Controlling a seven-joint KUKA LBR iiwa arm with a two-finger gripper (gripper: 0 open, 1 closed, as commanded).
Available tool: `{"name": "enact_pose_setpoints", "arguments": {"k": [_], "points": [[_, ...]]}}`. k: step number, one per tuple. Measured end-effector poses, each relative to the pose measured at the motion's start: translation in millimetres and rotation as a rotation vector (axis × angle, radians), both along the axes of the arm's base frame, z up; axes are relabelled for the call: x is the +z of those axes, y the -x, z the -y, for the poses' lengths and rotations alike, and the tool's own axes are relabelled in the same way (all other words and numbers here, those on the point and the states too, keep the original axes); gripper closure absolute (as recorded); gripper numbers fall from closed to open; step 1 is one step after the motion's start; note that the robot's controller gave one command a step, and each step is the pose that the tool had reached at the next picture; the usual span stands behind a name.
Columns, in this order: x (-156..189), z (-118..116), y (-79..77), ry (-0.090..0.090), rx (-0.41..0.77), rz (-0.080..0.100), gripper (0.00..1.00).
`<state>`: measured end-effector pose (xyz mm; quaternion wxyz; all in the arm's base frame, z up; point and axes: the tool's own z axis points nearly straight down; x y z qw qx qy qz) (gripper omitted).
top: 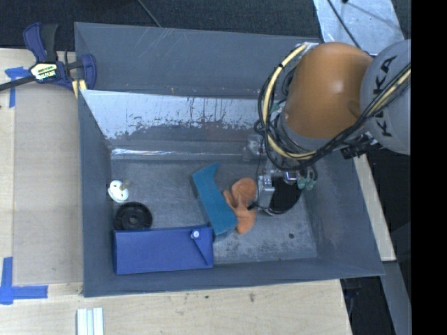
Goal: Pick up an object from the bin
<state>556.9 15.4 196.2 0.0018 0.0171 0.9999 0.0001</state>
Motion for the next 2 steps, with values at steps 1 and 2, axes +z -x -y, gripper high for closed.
{"name": "enact_pose_setpoints", "arguments": {"k": [1,2], "points": [[-9.8,8.3,6.9,0.004,-0.069,-0.009,0.0],[-53.4,16.1,14.8,-0.001,-0.013,0.006,0.0]]}}
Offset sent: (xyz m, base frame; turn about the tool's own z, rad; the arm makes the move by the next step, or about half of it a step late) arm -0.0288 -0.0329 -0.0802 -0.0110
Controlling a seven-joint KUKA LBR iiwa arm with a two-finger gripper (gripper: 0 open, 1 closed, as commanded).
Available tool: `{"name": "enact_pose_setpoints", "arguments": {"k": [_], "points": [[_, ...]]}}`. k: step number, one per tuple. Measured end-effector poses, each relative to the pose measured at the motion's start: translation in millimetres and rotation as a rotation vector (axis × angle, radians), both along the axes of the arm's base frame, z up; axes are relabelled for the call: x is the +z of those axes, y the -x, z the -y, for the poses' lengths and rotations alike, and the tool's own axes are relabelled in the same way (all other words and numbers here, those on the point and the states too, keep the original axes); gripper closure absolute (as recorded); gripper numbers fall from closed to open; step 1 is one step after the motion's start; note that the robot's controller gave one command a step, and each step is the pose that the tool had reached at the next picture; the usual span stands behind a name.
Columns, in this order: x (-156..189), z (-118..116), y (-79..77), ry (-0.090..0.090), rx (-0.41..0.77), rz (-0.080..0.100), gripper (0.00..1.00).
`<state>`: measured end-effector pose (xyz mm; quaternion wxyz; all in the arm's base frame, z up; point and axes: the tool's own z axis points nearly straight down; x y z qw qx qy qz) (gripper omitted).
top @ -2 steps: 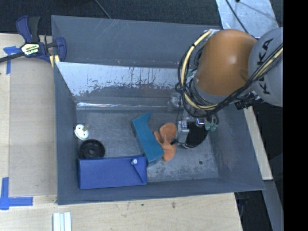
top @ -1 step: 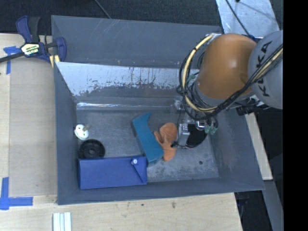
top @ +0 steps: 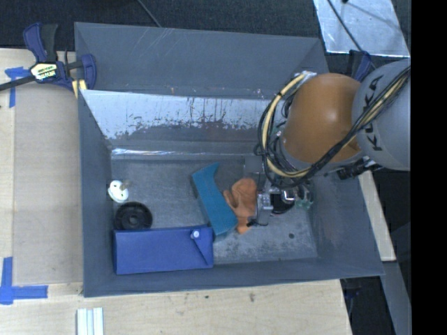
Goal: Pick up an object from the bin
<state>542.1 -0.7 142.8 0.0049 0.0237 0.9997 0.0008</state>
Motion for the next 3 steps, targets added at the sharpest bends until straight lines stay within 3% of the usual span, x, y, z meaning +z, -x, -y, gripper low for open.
{"name": "enact_pose_setpoints", "arguments": {"k": [1,2,3], "points": [[-28.7,7.5,-20.9,0.001,-0.111,-0.008,0.0],[-66.9,26.8,25.8,0.0,-0.274,-0.008,1.0],[-66.9,26.9,25.8,0.0,-0.274,-0.008,1.0]]}}
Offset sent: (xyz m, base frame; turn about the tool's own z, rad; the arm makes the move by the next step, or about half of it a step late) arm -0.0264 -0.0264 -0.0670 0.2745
